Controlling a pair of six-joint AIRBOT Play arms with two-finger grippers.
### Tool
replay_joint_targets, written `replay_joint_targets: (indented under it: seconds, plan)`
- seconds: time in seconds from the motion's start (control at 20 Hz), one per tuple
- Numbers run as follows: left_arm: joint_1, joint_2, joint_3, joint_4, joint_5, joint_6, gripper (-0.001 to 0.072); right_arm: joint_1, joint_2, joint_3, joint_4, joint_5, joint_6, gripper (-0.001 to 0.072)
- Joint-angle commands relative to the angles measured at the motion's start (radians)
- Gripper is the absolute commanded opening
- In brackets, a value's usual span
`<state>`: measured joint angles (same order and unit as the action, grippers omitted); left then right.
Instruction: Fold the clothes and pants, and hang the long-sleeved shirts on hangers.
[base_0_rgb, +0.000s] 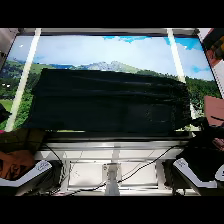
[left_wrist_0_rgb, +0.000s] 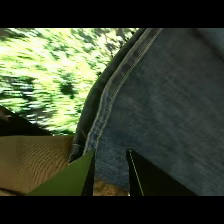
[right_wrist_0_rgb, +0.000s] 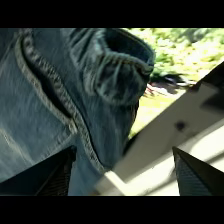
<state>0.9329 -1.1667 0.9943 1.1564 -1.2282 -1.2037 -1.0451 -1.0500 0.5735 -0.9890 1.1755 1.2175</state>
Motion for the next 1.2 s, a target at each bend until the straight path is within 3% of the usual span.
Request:
replay_joint_targets:
  seconds: [0.0, 0.2, 0.3, 0.45, 0.6, 0.65, 0.85, 0.95, 1.05, 1.15]
  plan:
    - [0.002, 0.003, -0.064, 0.000, 0.058, 0.008, 0.0223, 0.011, 0.002, -0.125, 0.147, -0.181, 0.007, 0.0674]
    - [0.002, 0.003, -0.064, -0.063, 0.089, 0.008, 0.0224, 0.101, 0.002, -0.219, 0.180, -0.354, 0.000, 0.0661]
    - [0.002, 0.003, -0.064, -0.097, 0.092, 0.008, 0.0223, 0.153, 0.002, -0.222, 0.206, -0.441, 0.000, 0.0560]
    - [0.001, 0.003, -0.064, -0.114, 0.089, 0.008, 0.0223, 0.212, 0.002, -0.222, 0.257, -0.560, 0.001, 0.0540]
    - [0.002, 0.003, -0.081, -0.158, 0.087, 0.008, 0.0224, 0.260, 0.002, -0.222, 0.259, -0.594, 0.001, 0.0123]
    - [0.002, 0.003, -0.094, -0.188, 0.087, 0.008, 0.0224, 0.275, 0.002, -0.222, 0.259, -0.608, 0.001, 0.0056]
    - [0.002, 0.044, -0.175, -0.322, 0.063, 0.094, 0.0219, 0.296, 0.002, -0.222, 0.278, -0.620, 0.001, 0.0056]
    - [0.002, 0.121, -0.229, -0.315, 0.080, 0.126, 0.0023, 0.296, 0.002, -0.222, 0.278, -0.621, 0.001, 0.0057]
    - [0.002, 0.235, -0.293, -0.304, 0.089, 0.127, 0.0020, 0.296, 0.002, -0.222, 0.280, -0.621, 0.002, 0.0056]
    - [0.002, 0.356, -0.376, -0.262, 0.136, 0.051, 0.0019, 0.296, 0.002, -0.222, 0.280, -0.621, 0.002, 0.0056]
